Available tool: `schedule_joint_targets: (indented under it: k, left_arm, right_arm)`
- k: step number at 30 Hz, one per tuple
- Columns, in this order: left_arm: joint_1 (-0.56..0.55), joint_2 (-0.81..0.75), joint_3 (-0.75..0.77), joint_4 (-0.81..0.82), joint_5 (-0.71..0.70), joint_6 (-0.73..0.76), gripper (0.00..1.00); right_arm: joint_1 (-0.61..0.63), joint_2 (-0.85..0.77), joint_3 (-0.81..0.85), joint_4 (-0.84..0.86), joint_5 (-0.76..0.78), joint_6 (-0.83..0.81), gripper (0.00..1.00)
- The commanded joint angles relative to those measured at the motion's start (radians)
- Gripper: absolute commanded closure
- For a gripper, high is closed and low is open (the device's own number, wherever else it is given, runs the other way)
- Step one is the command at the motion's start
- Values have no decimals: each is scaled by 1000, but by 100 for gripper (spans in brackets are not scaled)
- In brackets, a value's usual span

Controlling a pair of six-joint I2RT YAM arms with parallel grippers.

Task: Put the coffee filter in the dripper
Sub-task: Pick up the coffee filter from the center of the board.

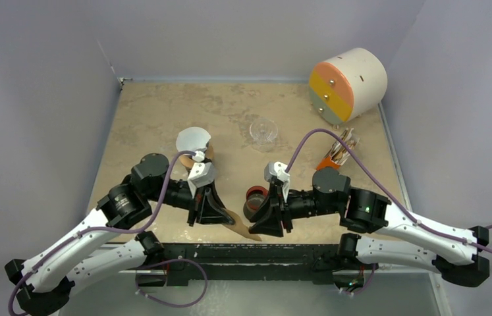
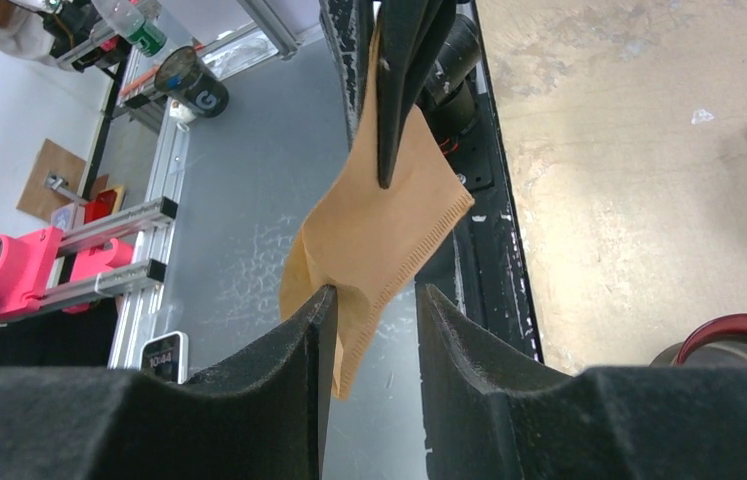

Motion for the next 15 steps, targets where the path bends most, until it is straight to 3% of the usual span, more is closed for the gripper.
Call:
schedule_joint_targets:
  k: [1, 15]
  left_arm:
    - [3, 24, 25, -8, -30, -4, 100]
    - [3, 29, 42, -87, -140, 34, 100]
  right_arm:
    - [3, 4, -1, 57, -25, -2, 61]
    - [3, 0, 5, 16, -10, -8, 61]
